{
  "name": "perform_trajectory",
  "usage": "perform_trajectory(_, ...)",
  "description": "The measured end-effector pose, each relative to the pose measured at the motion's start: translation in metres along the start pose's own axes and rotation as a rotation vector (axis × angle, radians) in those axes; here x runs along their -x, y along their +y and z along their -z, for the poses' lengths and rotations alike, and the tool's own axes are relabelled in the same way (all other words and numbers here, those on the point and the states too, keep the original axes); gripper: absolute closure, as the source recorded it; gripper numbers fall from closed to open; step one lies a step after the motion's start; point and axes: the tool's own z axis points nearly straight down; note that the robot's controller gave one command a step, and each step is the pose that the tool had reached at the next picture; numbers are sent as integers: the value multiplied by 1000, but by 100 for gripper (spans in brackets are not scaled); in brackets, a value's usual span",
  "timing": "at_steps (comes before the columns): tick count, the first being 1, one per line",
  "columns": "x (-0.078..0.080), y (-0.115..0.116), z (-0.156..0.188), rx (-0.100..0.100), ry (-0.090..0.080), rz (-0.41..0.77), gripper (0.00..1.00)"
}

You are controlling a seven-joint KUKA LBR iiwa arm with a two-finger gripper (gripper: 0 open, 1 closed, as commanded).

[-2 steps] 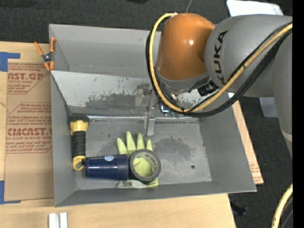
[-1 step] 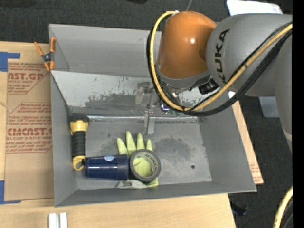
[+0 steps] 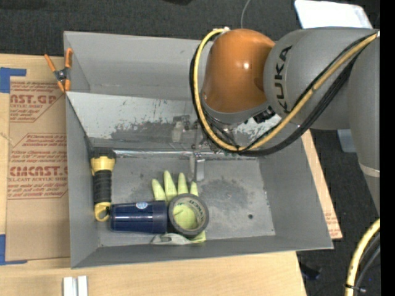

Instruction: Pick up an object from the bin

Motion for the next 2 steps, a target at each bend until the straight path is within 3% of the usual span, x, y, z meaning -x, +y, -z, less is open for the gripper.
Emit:
perform_trajectory(1,-19,9,-38,1,6,323,0)
perform_trajectory(2,-22,11,-56,2,4,278,0)
